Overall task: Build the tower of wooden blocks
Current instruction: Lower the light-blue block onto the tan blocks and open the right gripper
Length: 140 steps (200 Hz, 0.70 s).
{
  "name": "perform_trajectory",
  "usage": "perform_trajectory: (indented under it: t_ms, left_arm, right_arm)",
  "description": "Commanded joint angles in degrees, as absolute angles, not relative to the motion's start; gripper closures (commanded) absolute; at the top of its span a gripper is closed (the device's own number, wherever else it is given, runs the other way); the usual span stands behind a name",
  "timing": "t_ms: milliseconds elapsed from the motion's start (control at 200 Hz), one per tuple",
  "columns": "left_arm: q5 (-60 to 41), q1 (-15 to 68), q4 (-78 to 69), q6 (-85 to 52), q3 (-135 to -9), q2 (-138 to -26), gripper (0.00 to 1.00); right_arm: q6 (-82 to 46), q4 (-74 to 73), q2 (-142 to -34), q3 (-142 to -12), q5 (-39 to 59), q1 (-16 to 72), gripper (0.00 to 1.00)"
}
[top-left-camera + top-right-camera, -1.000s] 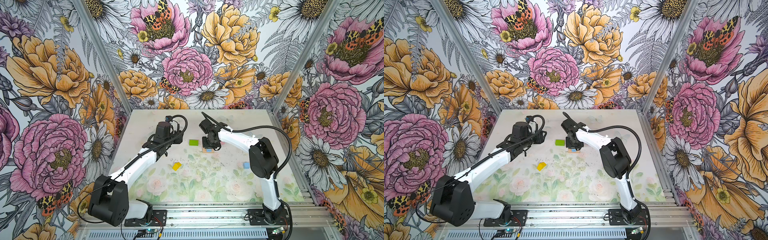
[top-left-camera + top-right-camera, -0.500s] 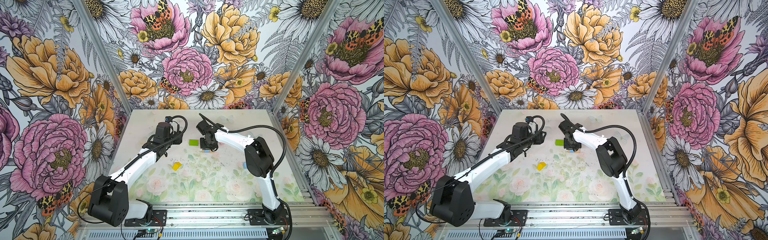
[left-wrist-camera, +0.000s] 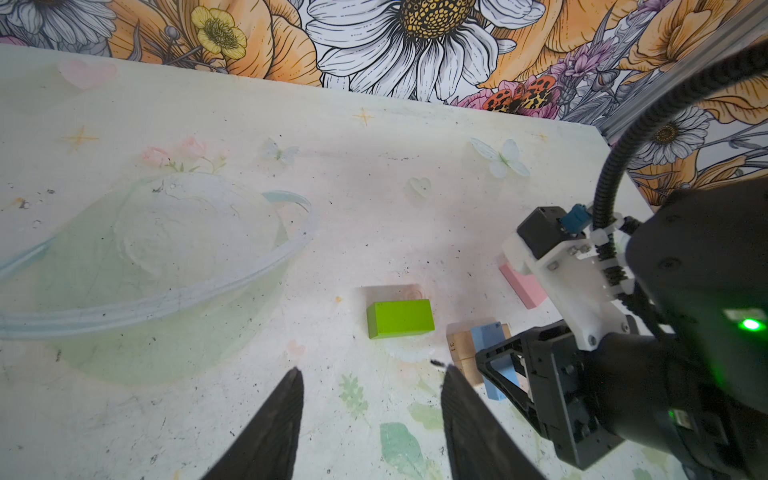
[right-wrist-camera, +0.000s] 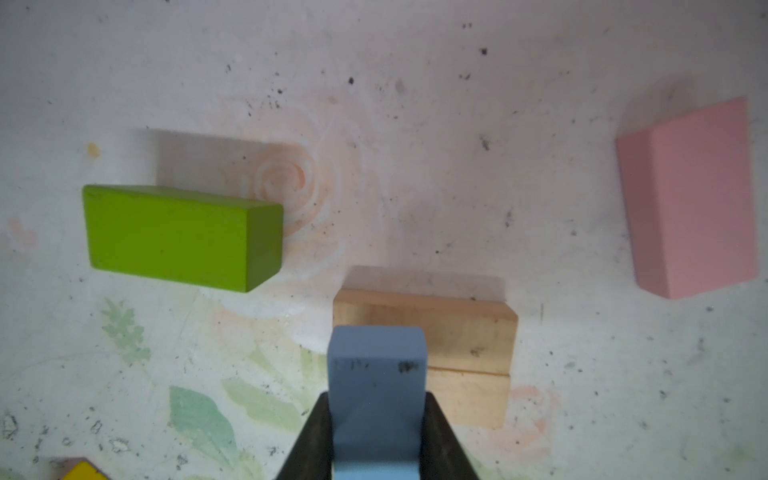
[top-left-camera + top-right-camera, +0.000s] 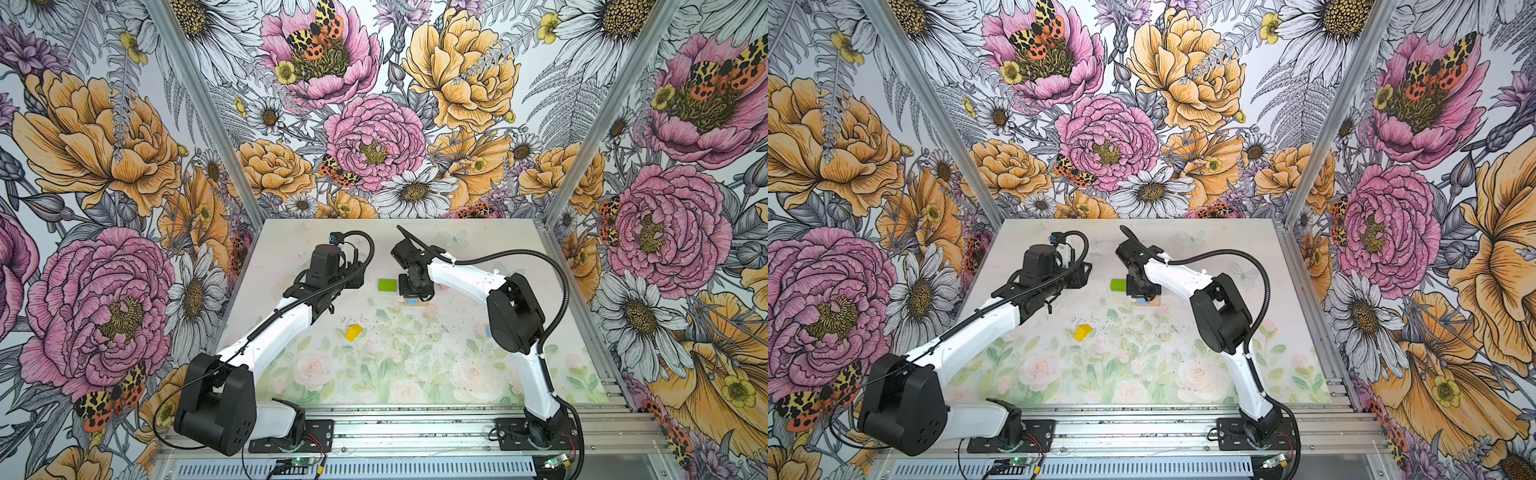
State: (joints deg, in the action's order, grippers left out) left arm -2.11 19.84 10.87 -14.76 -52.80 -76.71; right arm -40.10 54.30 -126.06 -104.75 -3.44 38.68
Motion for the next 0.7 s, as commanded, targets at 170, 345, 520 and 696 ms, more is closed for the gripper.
perform_trajectory:
  t_ms: [170,345,520,696]
  left_arm:
    - [-0.7,19.2,10.2,-13.9,-52.0,-75.6,0.45]
    - [-0.6,19.3,10.2,-13.9,-51.9,-75.5,0.45]
    - [-0.7,19.2,10.2,-13.8,-51.9,-75.5,0.45]
    - [-0.6,19.2,10.3,-13.7,-51.9,-75.5,0.45]
  right_arm:
    - [-40.7,55.6,-128.0,-107.0,-5.2,39.0,0.98]
    - [-40.8,56.1,-128.1,-107.1,-5.6,39.0,0.97]
    - [-40.8,56.2,-128.4,-107.4,-5.6,39.0,0.96]
    - [-40.7,56.3,-128.7,-107.6,-5.2,39.0,0.92]
